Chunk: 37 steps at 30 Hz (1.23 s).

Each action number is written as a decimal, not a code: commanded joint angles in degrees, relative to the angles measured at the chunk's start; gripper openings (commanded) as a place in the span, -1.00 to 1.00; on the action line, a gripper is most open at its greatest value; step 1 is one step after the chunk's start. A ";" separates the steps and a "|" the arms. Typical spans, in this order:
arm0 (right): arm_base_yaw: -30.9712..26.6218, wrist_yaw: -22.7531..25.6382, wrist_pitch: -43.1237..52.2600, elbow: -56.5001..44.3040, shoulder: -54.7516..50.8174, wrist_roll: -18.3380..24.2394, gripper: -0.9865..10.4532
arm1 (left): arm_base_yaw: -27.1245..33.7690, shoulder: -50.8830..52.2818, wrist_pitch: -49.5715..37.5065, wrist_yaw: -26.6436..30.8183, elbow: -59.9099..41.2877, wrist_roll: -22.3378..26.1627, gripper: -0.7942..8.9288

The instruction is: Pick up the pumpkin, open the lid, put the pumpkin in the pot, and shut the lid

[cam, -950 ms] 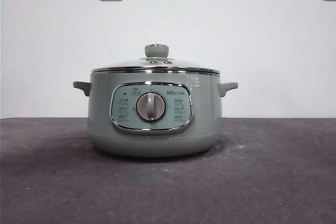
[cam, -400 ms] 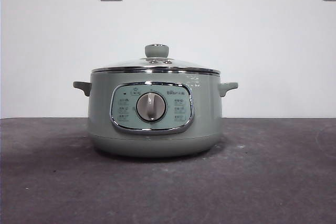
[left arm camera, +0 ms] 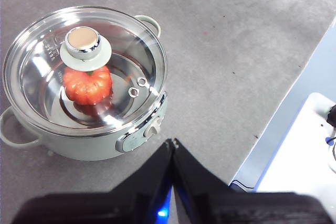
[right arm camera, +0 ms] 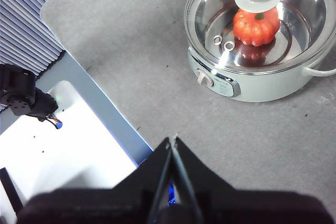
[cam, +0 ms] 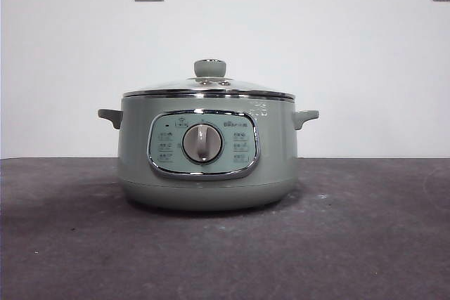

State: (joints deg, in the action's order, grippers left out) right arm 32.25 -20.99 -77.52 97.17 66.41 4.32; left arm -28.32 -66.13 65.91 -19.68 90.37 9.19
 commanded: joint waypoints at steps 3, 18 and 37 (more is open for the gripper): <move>0.09 0.11 -0.79 -0.22 -0.09 0.09 -0.83 | 2.25 1.11 -3.56 3.93 -0.33 4.09 -0.84; 0.07 0.11 -0.79 -0.22 -0.24 0.09 -0.83 | 24.52 20.28 -45.35 0.31 -16.11 7.30 -0.84; 0.07 0.15 -0.79 -0.22 -0.33 0.09 -0.83 | 29.14 52.24 -69.31 9.49 -72.63 -3.69 -0.84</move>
State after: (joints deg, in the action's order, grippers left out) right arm 32.25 -20.91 -77.52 97.17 66.24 4.32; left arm 0.64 -14.68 -2.28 -10.33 19.25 6.79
